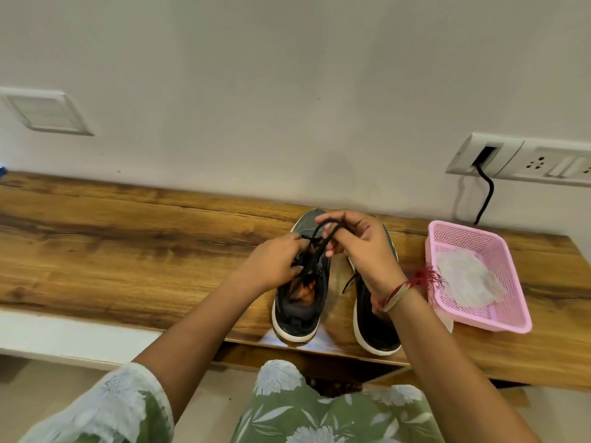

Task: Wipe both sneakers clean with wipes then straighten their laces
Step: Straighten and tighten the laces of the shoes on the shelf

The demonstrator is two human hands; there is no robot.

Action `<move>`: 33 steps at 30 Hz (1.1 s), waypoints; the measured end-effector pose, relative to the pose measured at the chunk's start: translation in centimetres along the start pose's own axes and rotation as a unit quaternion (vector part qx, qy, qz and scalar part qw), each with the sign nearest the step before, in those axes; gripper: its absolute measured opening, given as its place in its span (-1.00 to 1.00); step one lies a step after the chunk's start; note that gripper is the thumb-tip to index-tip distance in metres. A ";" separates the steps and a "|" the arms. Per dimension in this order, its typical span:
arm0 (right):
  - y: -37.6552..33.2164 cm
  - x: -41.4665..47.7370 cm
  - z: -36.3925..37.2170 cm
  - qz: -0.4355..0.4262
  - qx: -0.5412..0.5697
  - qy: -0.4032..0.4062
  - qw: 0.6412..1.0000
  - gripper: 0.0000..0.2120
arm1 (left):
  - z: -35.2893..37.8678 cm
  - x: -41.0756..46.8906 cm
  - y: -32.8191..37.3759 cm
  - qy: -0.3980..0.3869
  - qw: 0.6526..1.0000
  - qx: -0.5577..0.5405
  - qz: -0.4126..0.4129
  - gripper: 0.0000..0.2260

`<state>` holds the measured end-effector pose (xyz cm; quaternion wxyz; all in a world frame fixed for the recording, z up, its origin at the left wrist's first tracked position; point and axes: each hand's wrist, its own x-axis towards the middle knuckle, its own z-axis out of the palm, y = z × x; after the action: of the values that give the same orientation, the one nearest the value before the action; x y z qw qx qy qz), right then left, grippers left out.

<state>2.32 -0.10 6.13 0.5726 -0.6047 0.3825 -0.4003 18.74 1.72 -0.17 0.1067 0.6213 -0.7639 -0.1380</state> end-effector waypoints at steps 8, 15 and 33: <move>-3.7 -0.7 -0.9 -0.044 0.085 0.013 0.995 -0.79 | -0.3 0.2 0.1 0.023 0.984 -0.174 -0.039 -0.88; -6.9 -0.6 -0.8 -0.050 0.067 0.046 0.995 -0.81 | -0.7 -1.0 0.0 -0.018 0.933 -0.358 -0.042 -0.61; -8.0 0.6 -2.9 0.036 -0.141 -0.082 0.986 -0.62 | -9.9 0.9 4.1 -0.113 0.952 -0.285 0.001 -0.83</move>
<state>-0.11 -1.34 14.24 0.5251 -0.6958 0.4084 -0.2709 18.10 0.87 10.51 0.1922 0.5443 -0.7009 -0.4189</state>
